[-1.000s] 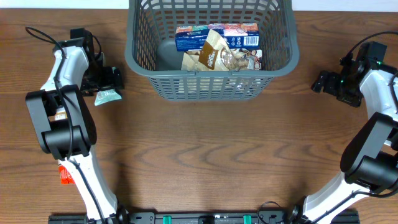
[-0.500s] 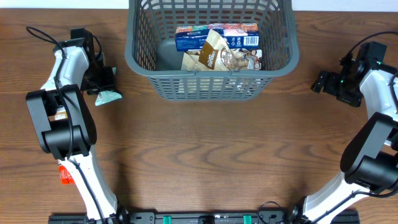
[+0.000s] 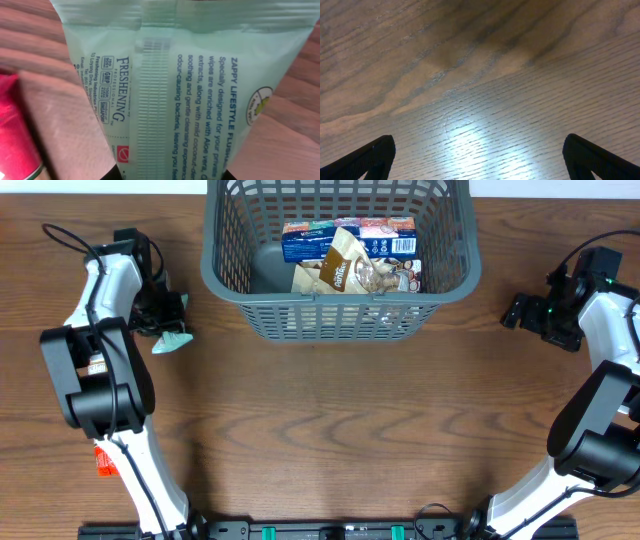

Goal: Pack container

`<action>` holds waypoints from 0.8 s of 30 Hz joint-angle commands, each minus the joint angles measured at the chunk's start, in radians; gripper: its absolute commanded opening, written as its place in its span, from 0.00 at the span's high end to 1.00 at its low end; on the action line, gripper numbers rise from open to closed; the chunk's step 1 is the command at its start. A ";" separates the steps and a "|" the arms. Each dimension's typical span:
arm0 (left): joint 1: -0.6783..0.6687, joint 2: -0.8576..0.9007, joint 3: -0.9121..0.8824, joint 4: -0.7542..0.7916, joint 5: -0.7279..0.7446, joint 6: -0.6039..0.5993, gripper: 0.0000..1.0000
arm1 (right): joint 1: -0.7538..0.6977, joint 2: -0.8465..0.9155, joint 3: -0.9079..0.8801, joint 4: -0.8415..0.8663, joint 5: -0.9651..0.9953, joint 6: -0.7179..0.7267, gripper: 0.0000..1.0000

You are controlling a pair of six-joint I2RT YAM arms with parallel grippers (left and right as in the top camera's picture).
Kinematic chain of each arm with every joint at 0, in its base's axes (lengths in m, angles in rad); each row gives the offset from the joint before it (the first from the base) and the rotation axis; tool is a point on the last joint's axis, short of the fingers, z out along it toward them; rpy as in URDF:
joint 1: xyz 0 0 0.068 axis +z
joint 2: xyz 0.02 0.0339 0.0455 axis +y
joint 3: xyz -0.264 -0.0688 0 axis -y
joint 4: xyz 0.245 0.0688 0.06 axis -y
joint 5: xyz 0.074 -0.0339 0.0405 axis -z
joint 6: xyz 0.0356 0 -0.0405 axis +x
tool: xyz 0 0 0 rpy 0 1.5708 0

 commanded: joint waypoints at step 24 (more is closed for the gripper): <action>-0.435 -0.731 0.015 0.283 0.005 0.452 0.94 | -0.001 0.001 -0.007 0.001 0.002 -0.011 0.01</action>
